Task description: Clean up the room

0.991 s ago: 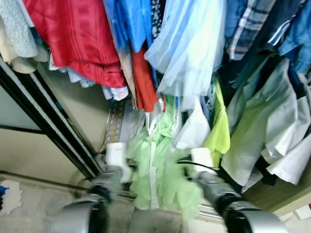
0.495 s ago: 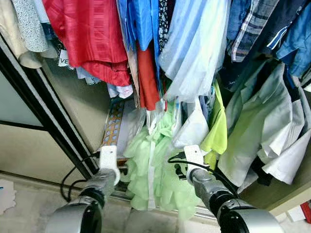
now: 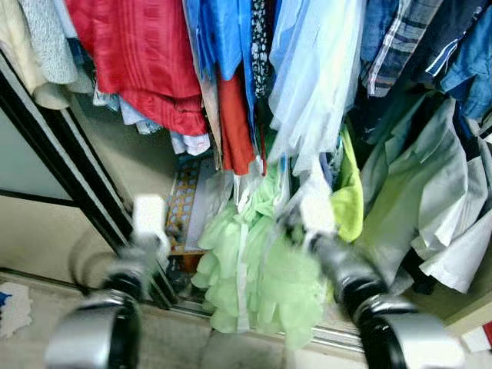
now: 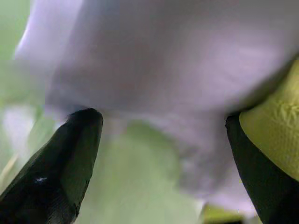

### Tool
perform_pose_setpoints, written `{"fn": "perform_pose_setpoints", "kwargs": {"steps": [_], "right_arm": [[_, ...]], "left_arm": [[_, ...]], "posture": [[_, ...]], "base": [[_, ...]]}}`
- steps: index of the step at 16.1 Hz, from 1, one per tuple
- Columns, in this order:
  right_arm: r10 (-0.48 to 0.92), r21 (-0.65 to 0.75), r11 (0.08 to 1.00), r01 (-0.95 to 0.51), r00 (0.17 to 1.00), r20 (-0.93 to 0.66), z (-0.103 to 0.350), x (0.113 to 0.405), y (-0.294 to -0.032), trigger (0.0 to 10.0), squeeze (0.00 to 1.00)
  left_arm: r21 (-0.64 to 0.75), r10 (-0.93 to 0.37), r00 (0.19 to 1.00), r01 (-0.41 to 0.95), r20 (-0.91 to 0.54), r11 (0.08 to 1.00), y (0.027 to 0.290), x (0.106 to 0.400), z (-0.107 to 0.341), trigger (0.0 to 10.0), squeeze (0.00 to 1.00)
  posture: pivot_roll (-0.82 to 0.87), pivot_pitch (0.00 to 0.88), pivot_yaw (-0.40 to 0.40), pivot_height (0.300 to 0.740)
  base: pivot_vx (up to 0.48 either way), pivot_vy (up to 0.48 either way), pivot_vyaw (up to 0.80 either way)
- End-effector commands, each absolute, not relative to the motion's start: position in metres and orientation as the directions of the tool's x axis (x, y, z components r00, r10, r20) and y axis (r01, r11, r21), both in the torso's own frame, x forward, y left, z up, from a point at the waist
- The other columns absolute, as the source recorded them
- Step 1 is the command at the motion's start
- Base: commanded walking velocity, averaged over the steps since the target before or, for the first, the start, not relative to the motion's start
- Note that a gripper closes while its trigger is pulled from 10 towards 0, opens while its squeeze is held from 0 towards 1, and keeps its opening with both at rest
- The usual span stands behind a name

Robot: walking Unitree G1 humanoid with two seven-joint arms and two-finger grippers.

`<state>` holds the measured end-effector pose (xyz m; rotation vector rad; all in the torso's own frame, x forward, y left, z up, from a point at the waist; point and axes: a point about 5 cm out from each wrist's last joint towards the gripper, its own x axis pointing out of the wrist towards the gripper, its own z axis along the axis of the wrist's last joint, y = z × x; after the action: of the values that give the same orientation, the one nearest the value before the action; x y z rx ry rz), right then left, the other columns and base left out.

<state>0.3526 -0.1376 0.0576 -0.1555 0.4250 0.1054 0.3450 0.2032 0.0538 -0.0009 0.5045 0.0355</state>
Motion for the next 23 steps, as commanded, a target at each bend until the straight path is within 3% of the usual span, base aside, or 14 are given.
{"fn": "perform_pose_setpoints", "kwargs": {"steps": [1, 4, 8, 10, 14, 17, 23], "right_arm": [[0.077, -0.112, 0.985, -0.129, 0.921, -0.381, 0.064, 0.354, -0.146, 10.0, 0.00], [0.078, -0.129, 0.984, -0.125, 0.943, -0.323, 0.063, 0.337, -0.168, 10.0, 0.00], [0.120, -0.163, 0.974, -0.159, 0.967, -0.224, 0.071, 0.290, -0.181, 10.0, 0.00], [0.144, -0.093, 0.981, -0.168, 0.964, -0.226, 0.073, 0.258, -0.189, 10.0, 0.00], [0.123, -0.109, 0.983, -0.149, 0.968, -0.218, 0.082, 0.239, -0.189, 10.0, 0.00], [0.134, -0.114, 0.981, -0.159, 0.971, -0.200, 0.087, 0.237, -0.187, 10.0, 0.00], [0.170, -0.158, 0.966, -0.207, 0.961, -0.219, 0.094, 0.236, -0.186, 10.0, 0.00]], "left_arm": [[-0.028, 0.007, 0.870, -0.024, -0.492, 0.999, 0.214, 0.336, 0.046, 10.0, 0.00], [-0.040, 0.010, 0.914, -0.029, -0.406, 0.999, 0.241, 0.301, 0.039, 10.0, 0.00], [0.066, -0.039, 0.952, 0.061, -0.302, 0.996, 0.247, 0.233, 0.037, 10.0, 0.00], [0.082, -0.008, 0.967, 0.030, -0.255, 0.996, 0.243, 0.209, 0.053, 10.0, 0.00], [0.119, -0.027, 0.986, 0.047, -0.163, 0.992, 0.225, 0.201, 0.077, 10.0, 0.00], [0.126, 0.009, 0.985, 0.013, -0.171, 0.992, 0.228, 0.197, 0.076, 10.0, 0.00], [0.203, 0.049, 0.981, -0.010, -0.186, 0.979, 0.238, 0.193, 0.081, 10.0, 0.00]], "posture": [[-0.20, 0.000, 0.096, 0.740], [-0.19, 0.000, 0.071, 0.740], [-0.18, 0.000, 0.056, 0.740], [-0.17, 0.000, 0.047, 0.740], [-0.18, 0.000, 0.043, 0.740], [-0.18, 0.000, 0.044, 0.740], [-0.18, 0.000, 0.060, 0.740]], "base": [[0.000, 0.000, 0.00], [0.000, 0.000, 0.00], [0.000, 0.000, 0.00], [0.000, 0.000, 0.00], [0.000, 0.000, 0.00], [0.000, 0.000, 0.00], [0.000, 0.000, 0.74]]}}
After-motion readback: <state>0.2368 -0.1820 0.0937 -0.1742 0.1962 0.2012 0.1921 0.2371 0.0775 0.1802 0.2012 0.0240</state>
